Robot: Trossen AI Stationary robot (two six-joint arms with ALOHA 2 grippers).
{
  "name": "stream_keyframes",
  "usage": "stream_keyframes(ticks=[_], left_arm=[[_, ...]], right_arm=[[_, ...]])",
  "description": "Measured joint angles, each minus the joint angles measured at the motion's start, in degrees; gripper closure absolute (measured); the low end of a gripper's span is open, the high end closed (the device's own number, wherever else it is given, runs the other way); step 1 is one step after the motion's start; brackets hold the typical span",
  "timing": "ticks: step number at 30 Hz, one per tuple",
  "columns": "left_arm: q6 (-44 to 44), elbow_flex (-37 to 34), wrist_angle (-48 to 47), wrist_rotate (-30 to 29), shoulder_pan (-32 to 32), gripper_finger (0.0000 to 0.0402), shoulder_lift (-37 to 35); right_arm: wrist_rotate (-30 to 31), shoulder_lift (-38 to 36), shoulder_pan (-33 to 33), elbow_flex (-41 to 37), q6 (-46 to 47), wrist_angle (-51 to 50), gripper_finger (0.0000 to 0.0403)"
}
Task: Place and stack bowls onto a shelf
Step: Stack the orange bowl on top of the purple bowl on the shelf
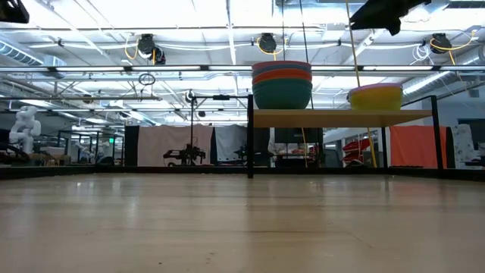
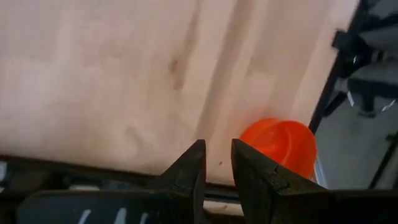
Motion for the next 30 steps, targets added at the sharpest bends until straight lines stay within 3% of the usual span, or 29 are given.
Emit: stream_keyframes(ticks=[6,13,20,30], left_arm=[[-0.4,0.0,4.3,-0.4,-8.2,0.0321,8.7],[-1.5,0.0,4.4,-0.3,-14.2,0.0321,17.1],[-1.3,0.0,10.1,1.9,-18.2,0.0321,21.1],[-1.6,0.0,11.3,1.5,-21.2,0.0321,25.3]], right_arm=[[-5.0,-1.0,0.0,0.0,-2.3,0.0,0.0280],[-5.2,-2.3,0.0,0.0,-2.9,0.0,0.0280],[-5.2,-2.9,0.0,0.0,-3.6,0.0,0.0280],[-5.2,-3.0,0.0,0.0,-3.5,0.0,0.0280]])
